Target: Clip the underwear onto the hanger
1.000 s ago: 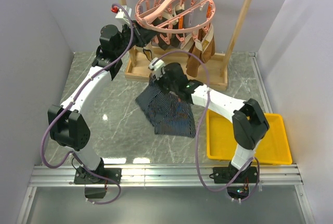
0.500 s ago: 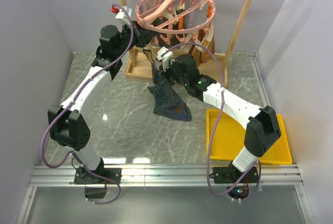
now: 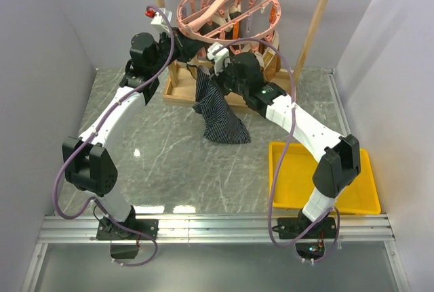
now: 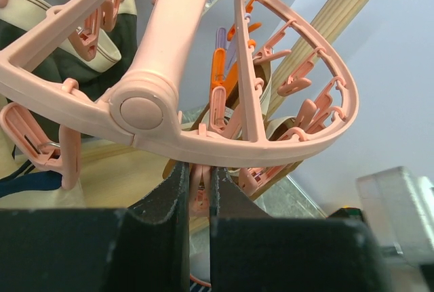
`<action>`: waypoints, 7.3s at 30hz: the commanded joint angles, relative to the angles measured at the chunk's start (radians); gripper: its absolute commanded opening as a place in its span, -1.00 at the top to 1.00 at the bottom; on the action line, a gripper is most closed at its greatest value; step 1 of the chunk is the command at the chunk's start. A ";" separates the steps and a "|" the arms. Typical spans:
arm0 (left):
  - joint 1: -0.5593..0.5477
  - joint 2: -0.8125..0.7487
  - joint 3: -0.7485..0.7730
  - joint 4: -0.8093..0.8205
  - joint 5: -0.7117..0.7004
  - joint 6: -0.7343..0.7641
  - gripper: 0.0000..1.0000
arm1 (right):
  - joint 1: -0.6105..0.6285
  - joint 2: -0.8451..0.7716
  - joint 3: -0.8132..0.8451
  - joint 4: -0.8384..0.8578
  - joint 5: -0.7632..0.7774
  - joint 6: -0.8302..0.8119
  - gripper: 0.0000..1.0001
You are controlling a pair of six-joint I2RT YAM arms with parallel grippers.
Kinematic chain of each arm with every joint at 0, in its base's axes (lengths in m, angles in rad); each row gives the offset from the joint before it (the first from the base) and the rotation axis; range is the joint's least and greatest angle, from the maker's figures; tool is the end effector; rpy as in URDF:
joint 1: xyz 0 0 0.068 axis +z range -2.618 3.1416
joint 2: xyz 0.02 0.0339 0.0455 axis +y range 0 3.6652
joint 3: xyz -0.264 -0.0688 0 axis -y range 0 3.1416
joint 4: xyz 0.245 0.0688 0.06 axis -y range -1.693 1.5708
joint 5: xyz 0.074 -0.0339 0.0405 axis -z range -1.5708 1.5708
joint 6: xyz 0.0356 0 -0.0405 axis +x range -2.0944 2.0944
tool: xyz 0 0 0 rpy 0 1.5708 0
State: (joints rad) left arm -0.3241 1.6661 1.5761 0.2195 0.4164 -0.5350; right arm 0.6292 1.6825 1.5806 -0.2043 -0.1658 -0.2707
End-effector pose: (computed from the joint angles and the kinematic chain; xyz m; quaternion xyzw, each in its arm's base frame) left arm 0.3748 -0.1411 0.4278 0.0865 0.6584 -0.4302 0.6116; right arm 0.3226 0.2421 0.3777 -0.3937 0.7026 0.1707 0.5676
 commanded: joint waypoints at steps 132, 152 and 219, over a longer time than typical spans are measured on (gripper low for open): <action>-0.010 0.047 0.082 -0.100 0.038 0.033 0.30 | -0.013 0.103 0.424 -0.113 0.181 -0.019 1.00; -0.001 0.029 0.099 -0.082 0.048 0.004 -0.45 | -0.011 0.112 0.424 -0.119 0.169 -0.027 1.00; -0.354 0.515 0.321 -0.758 -0.495 1.850 -0.45 | -0.370 -0.452 -0.522 -0.035 -0.236 0.444 0.04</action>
State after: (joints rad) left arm -0.6678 2.1563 1.8084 -0.4107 0.0143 1.2816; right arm 0.2588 1.2865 1.0653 -0.2783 -0.3489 0.1574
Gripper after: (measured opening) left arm 0.780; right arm 0.480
